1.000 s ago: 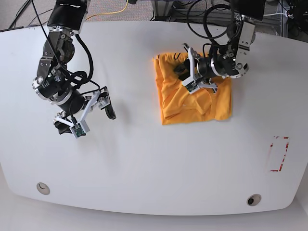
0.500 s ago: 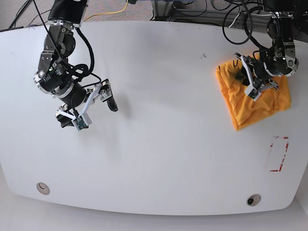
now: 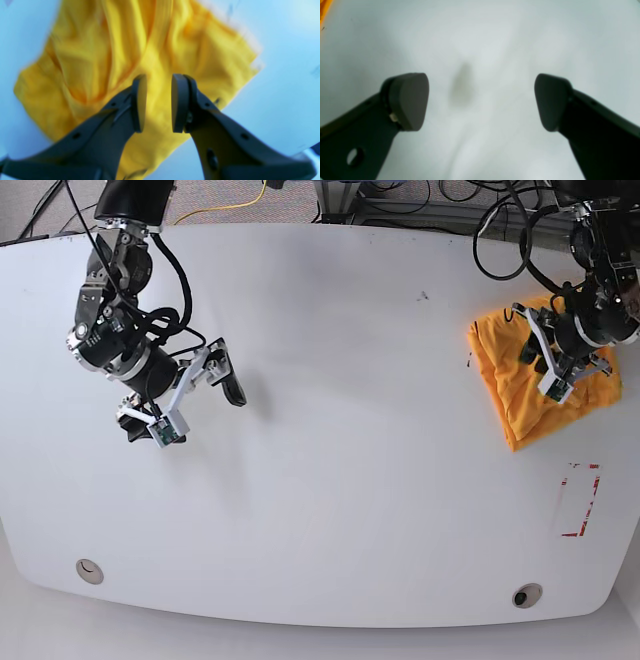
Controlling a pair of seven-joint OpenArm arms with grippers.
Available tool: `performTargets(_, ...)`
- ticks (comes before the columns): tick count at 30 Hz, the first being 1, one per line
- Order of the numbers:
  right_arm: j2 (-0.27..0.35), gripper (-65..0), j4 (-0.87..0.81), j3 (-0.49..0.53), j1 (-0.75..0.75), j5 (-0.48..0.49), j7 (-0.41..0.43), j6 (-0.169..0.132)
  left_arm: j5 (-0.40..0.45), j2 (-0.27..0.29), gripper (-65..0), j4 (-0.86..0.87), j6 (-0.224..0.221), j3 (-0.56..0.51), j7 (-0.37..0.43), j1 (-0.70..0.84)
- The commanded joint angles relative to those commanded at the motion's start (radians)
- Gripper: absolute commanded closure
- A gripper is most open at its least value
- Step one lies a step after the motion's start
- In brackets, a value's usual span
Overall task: Layout the t-shirt on the table in an organized manner, then fold the t-shirt properly
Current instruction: 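Release with the right gripper and drag the shirt with the left gripper away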
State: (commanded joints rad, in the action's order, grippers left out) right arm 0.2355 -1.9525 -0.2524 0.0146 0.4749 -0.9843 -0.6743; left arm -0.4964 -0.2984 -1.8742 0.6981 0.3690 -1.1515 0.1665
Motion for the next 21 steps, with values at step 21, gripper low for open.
performTargets(21, 0.008, -65.0, 0.0, -0.005, -0.005, 0.041, 0.0, -0.002, 0.322, 0.269, -15.1, 0.071, 0.0, 0.017, -0.031, -0.025)
